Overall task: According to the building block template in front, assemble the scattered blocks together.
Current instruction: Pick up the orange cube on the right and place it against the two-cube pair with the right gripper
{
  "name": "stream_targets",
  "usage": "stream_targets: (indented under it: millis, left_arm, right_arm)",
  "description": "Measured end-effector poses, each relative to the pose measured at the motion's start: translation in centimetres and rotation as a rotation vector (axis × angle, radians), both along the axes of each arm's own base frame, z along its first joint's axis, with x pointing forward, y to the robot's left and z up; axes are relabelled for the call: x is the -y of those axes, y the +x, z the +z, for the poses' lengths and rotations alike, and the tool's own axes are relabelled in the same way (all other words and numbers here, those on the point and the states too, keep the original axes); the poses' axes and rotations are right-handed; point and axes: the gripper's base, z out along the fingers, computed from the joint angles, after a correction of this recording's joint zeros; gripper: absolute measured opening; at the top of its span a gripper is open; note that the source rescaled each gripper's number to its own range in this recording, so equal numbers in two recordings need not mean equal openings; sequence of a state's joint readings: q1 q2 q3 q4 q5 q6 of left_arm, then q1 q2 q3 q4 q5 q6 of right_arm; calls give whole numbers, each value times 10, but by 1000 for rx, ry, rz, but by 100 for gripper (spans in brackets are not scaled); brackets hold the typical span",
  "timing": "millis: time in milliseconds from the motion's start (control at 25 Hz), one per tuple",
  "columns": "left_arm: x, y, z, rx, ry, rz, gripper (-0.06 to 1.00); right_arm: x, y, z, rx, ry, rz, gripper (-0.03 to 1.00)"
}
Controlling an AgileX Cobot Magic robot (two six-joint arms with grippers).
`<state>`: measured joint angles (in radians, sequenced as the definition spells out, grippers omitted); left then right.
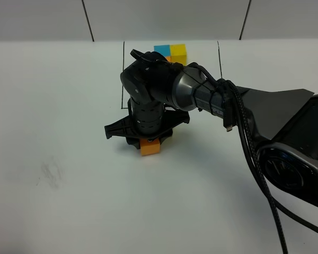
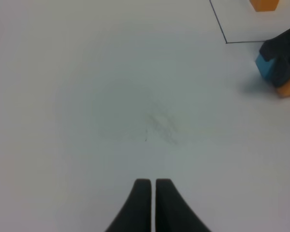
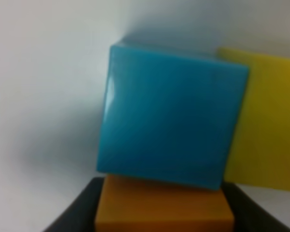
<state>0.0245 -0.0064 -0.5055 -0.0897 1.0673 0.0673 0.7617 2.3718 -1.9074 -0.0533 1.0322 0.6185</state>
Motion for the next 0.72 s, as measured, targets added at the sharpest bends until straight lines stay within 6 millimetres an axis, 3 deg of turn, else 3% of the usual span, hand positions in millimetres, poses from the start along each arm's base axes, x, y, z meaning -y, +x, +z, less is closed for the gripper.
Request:
stream_targets:
  millis: [720]
  left_arm:
    - [0,0,0,0,0,0,0]
  right_arm:
    - [-9,10,-8,-24,-9,-85,51]
